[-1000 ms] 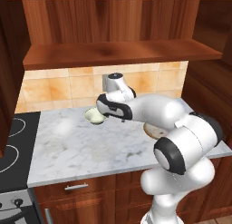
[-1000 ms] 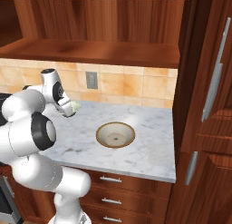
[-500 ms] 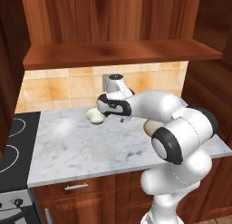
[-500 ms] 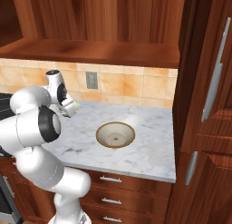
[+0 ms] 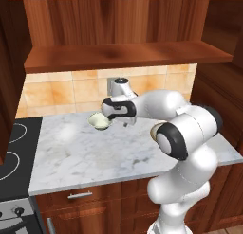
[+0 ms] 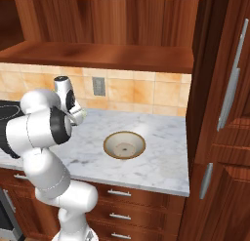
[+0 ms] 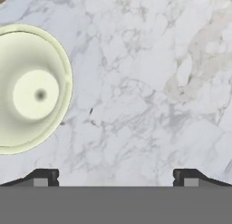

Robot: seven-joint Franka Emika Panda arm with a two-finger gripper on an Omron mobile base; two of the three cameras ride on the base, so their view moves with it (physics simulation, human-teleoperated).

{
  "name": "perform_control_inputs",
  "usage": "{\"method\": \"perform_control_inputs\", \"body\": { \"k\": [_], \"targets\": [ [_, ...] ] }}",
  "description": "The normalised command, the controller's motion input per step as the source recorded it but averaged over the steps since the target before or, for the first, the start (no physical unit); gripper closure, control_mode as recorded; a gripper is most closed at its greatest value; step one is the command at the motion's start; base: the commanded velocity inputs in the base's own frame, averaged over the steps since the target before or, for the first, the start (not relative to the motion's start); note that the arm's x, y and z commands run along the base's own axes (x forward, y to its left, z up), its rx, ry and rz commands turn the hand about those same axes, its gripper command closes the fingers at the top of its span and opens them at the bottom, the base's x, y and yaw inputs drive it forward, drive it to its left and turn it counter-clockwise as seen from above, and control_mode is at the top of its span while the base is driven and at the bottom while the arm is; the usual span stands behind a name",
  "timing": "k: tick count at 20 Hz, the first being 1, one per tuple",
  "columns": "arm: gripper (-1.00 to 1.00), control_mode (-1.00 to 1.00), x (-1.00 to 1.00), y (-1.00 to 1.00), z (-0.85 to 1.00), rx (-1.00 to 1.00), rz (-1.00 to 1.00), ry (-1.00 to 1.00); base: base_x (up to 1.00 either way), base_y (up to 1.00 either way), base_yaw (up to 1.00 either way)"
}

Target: Pick up the bowls on the counter and stack them on top of one another in the open cabinet. Place the smaller bowl on top of the larger bowl.

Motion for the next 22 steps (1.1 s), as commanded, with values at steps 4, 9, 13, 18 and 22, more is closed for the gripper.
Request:
{"method": "perform_control_inputs", "body": {
  "k": [4, 9, 13, 18, 22],
  "targets": [
    [-1.0, -1.0, 0.29, 0.09, -0.14, 0.01, 0.0, 0.0, 0.0, 0.0, 0.0],
    [-1.0, -1.0, 0.28, 0.1, -0.14, 0.01, 0.0, 0.0, 0.0, 0.0, 0.0],
    [-1.0, -1.0, 0.16, 0.07, -0.15, 0.01, 0.0, 0.0, 0.0, 0.0, 0.0],
    [-1.0, -1.0, 0.1, 0.03, -0.18, 0.01, 0.0, 0.0, 0.0, 0.0, 0.0],
    [-1.0, -1.0, 0.08, 0.0, -0.14, 0.01, -0.01, 0.0, 0.0, 0.0, 0.0]
  ]
}}
